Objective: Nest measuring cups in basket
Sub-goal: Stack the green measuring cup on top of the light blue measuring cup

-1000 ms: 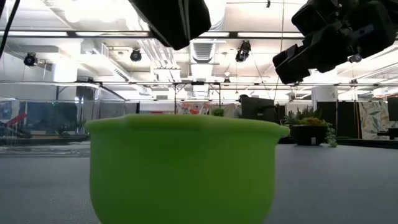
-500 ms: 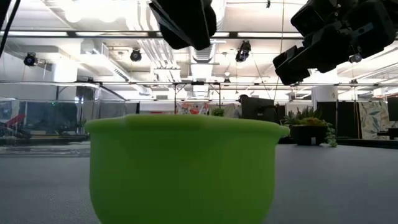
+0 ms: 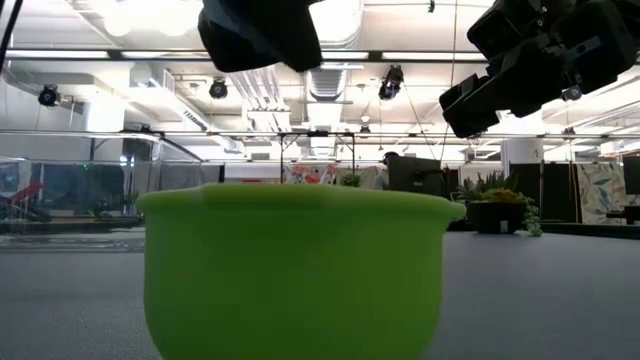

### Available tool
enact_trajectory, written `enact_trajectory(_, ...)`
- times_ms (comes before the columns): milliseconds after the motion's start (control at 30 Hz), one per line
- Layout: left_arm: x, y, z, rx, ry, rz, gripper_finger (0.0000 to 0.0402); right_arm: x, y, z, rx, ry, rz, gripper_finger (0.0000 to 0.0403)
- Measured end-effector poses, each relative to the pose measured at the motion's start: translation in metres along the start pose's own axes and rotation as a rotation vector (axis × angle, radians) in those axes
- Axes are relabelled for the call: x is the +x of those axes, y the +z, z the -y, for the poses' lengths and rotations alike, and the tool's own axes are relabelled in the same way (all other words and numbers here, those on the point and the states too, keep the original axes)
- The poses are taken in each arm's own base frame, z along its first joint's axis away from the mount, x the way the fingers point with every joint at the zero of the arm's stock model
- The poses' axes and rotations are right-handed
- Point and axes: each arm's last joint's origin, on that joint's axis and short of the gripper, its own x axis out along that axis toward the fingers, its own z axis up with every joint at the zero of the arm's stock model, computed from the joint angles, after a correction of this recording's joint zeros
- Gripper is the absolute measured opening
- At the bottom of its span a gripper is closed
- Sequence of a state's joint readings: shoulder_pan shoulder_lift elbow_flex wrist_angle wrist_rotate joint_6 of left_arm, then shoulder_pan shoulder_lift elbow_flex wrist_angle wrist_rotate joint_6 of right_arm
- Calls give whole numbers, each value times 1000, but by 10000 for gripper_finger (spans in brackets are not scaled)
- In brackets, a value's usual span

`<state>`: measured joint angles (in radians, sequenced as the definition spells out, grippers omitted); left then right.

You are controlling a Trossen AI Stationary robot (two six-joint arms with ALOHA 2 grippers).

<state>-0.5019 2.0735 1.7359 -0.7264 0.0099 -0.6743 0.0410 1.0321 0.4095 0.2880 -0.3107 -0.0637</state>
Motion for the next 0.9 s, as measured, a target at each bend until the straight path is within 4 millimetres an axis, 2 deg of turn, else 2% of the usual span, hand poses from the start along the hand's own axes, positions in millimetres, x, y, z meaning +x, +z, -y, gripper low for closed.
enact_trajectory(67, 1, -1, 0, -39, 39, 32, 164, 0, 0, 0, 0, 0, 0, 128)
enact_trajectory(200, 17, -9, -6, -128, 60, -5, 232, 0, 0, 0, 1, 0, -1, 128)
enact_trajectory(367, 32, -19, -11, -235, 62, -68, 283, 0, -1, 0, -2, 0, -5, 128)
enact_trajectory(667, 41, -24, -12, -328, 56, -100, 287, 0, -1, 0, 3, -7, -13, 128)
enact_trajectory(900, 72, -30, -14, -347, 5, -171, 277, 0, -4, 2, 34, -74, -46, 128)
